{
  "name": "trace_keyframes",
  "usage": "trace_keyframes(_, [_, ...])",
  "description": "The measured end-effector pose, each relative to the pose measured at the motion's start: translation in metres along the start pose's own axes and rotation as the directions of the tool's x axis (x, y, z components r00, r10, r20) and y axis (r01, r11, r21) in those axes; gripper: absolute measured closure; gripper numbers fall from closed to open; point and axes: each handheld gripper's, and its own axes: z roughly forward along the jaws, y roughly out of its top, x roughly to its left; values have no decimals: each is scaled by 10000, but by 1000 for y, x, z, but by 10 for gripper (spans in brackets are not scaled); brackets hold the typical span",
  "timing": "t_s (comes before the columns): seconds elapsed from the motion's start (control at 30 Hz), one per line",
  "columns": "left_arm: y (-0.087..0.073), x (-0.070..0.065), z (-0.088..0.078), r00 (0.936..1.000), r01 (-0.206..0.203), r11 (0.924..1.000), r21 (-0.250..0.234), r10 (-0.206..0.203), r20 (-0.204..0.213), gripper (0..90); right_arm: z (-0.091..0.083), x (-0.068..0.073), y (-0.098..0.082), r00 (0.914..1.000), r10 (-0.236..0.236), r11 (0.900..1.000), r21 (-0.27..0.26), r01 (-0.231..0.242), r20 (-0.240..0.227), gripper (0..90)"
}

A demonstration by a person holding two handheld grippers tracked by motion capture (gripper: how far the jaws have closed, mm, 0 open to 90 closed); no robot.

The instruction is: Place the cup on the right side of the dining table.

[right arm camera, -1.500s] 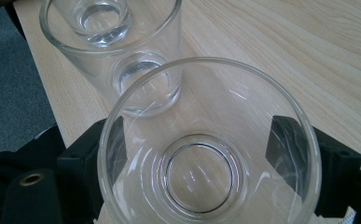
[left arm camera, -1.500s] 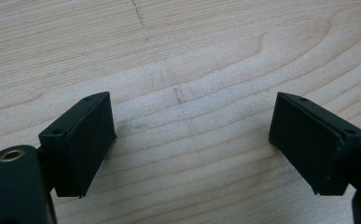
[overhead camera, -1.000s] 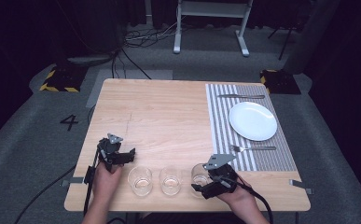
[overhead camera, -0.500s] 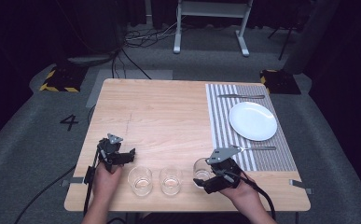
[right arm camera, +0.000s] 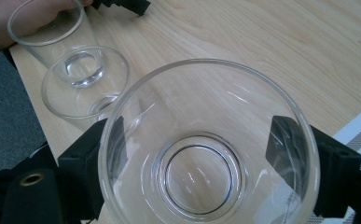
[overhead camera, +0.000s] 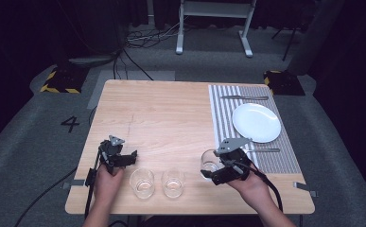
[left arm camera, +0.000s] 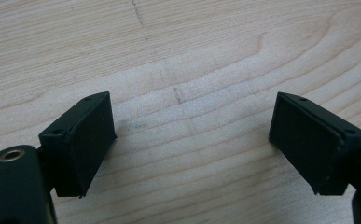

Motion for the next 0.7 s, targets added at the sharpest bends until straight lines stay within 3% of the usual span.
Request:
trace_keyframes(0.53, [0,0,0,10000,15,10000,-7,-15,-6,145,-10,-35,27,9995,237,9996,-160,-234,223,184])
trace_keyframes(0.7, [0,0,0,10000,-4,10000,-5,4,1,145,-8,-50,37,9981,352,9993,-173,-343,503,184])
